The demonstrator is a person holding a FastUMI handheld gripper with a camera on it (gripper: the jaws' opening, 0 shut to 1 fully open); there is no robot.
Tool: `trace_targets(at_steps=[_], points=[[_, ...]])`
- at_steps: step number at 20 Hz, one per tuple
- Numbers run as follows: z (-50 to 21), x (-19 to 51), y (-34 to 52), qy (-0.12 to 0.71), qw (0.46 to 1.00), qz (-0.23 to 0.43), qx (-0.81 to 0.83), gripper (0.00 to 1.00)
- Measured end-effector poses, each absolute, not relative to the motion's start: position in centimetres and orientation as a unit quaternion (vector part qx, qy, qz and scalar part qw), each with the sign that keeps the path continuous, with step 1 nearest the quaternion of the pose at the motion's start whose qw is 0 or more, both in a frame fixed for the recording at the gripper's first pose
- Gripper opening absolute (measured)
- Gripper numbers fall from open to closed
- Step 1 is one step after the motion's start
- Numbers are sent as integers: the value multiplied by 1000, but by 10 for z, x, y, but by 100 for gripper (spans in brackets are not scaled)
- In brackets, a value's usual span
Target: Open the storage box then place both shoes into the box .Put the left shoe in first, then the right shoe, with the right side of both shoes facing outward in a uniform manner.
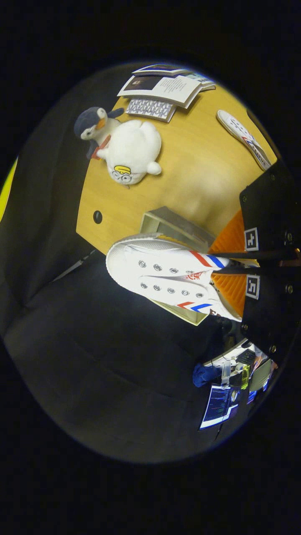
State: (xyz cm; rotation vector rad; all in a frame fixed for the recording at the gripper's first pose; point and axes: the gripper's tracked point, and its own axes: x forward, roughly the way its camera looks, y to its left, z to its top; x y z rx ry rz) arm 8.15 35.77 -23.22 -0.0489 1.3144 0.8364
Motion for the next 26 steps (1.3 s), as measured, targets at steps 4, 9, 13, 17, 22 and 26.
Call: trace_targets(at_steps=[4, 9, 13, 17, 22, 26], points=[[-248, 83, 387, 597, 704, 380, -60, 7], [-275, 84, 407, 616, 694, 364, -83, 7], [-289, 80, 425, 625, 686, 358, -102, 6], [-295, 82, 437, 626, 686, 353, -114, 6], [-274, 77, 460, 634, 676, 374, -42, 44], [-255, 95, 441, 607, 699, 373, -60, 81]])
